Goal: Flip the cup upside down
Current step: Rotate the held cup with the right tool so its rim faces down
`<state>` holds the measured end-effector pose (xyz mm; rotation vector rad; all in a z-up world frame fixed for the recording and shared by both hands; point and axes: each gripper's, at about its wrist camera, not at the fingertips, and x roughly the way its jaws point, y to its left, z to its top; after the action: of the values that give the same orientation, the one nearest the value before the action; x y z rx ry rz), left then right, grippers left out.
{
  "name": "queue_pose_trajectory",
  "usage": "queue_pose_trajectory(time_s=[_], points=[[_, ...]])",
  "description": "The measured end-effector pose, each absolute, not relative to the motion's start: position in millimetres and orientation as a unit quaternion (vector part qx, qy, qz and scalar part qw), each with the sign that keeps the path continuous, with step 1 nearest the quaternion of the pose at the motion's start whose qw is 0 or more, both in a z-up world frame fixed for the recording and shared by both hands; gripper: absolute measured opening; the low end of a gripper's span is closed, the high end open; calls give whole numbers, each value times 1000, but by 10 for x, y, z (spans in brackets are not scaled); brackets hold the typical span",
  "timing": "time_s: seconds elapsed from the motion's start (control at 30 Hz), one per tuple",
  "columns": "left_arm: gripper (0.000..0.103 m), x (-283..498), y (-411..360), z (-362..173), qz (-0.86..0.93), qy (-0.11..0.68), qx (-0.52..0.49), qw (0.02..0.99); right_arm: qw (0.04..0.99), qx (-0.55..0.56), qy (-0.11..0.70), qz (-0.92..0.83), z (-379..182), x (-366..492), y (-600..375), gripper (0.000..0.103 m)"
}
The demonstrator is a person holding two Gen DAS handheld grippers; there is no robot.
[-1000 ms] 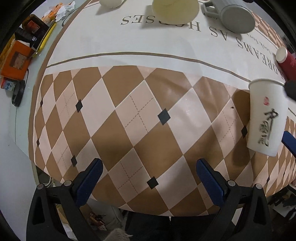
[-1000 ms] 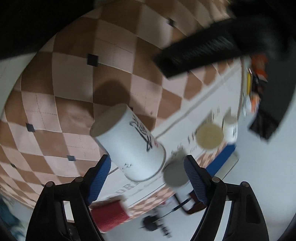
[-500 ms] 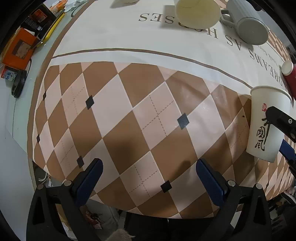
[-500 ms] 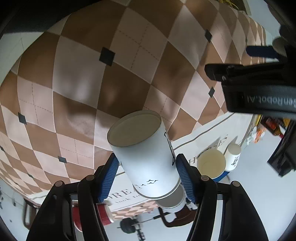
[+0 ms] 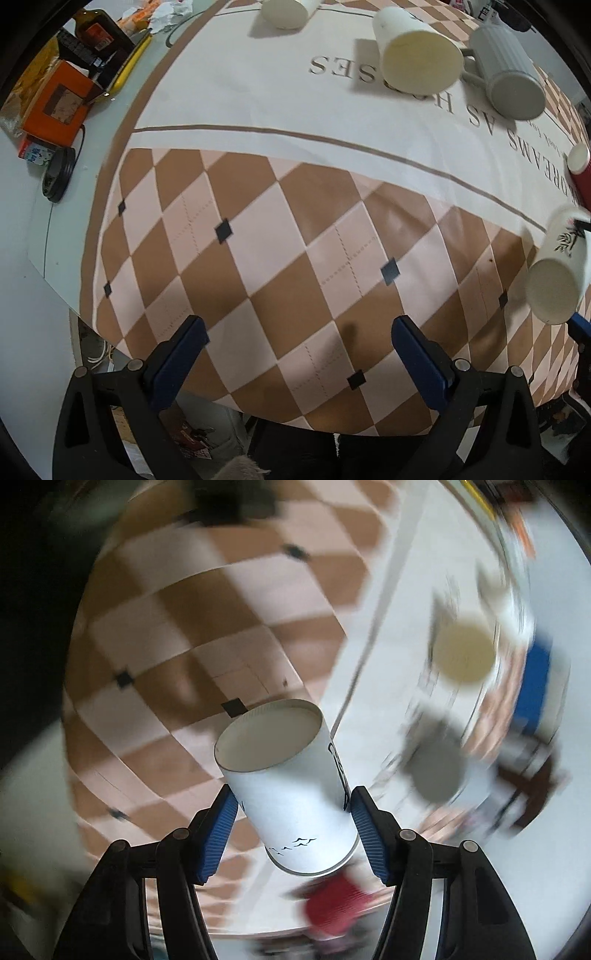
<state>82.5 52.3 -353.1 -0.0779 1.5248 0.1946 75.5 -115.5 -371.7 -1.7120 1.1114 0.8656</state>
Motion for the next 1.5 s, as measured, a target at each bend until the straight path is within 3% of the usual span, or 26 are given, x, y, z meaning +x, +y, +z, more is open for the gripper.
queue_pose_trajectory(time_s=[0.17,0.3,0.63,1.13,1.2,1.27,1.37,1.4,1.5], points=[[103,908,695,-3537,93,687,-41,720,483,-545,622,289,-3718,1280,-1348,65],[103,1081,781,-3503,90,683,-40,724,491,-444,713,231,-3807,1608,-1592,65],[103,1014,617,-3538,79,684,-40,724,484,-248,827,144,-3978,1931,-2121,64],[103,1019,271,-3442,64,687,-33,723,482,-86,867,91,-4053,2039,-2549,67],[103,1022,256,-3455,63,688,-32,722,483,-101,865,94,-4012,2039,-2465,70],[103,1027,242,-3463,59,689,-32,721,496,-131,852,105,-3991,2149,-2430,79],[103,1014,247,-3475,56,690,-30,721,523,-184,823,126,-3901,2157,-2273,81],[103,1013,229,-3484,54,692,-29,719,529,-193,816,132,-3890,2148,-2248,80],[103,1005,186,-3489,48,696,-25,716,537,-198,807,141,-3888,2111,-2208,57]])
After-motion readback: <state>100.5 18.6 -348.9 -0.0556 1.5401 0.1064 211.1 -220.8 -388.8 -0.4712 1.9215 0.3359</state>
